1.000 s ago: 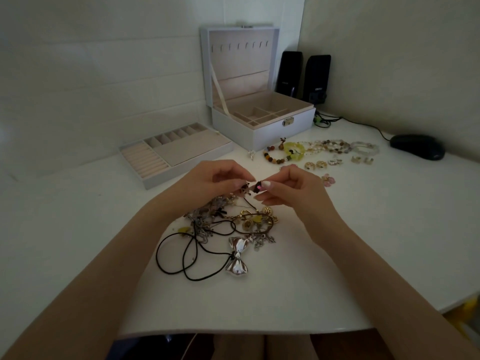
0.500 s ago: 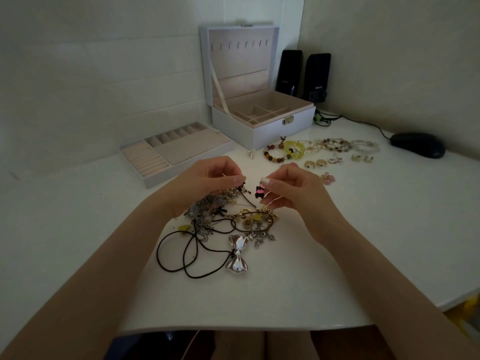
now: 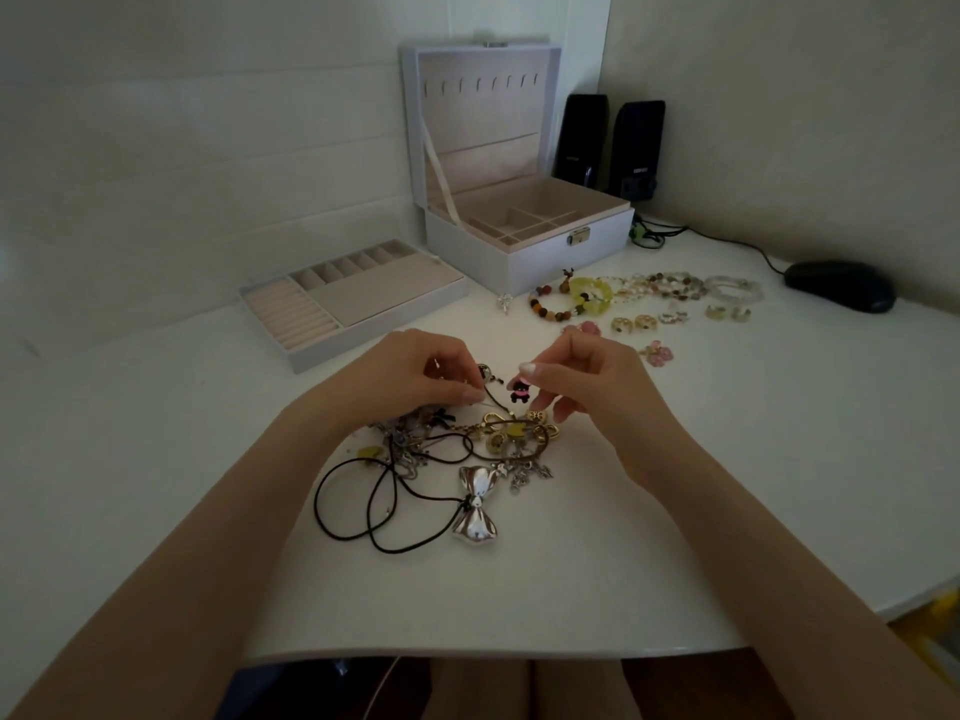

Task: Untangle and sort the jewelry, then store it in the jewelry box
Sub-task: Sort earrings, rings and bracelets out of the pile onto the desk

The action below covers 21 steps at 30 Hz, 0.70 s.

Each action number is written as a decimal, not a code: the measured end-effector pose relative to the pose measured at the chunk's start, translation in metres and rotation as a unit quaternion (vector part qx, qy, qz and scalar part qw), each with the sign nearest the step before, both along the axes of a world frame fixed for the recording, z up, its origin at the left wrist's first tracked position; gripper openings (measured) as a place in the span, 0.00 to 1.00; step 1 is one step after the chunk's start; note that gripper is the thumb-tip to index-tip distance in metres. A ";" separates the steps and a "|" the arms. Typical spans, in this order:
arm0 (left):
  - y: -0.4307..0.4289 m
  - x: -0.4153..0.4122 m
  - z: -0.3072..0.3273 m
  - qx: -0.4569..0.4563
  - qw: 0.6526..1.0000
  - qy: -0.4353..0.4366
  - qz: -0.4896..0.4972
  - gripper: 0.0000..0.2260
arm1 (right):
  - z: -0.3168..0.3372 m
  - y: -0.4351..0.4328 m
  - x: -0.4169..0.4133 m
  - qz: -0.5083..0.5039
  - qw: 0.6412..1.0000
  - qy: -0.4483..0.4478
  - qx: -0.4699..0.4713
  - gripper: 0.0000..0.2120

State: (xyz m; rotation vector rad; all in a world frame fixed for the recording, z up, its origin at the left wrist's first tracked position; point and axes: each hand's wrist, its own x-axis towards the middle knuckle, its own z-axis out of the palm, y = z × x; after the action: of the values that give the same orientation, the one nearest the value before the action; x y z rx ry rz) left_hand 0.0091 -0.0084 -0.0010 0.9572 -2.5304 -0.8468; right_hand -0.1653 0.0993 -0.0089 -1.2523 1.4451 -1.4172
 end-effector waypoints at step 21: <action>-0.006 0.006 0.001 -0.091 0.987 -0.116 -0.063 0.05 | 0.000 0.000 0.001 0.001 1.000 0.023 0.000 0.06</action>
State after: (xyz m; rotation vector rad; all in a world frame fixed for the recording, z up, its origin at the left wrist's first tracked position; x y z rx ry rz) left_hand 0.0154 -0.0148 -0.0003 0.8909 -2.8326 -0.5522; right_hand -0.1645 0.0991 -0.0094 -1.2942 1.4731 -1.3955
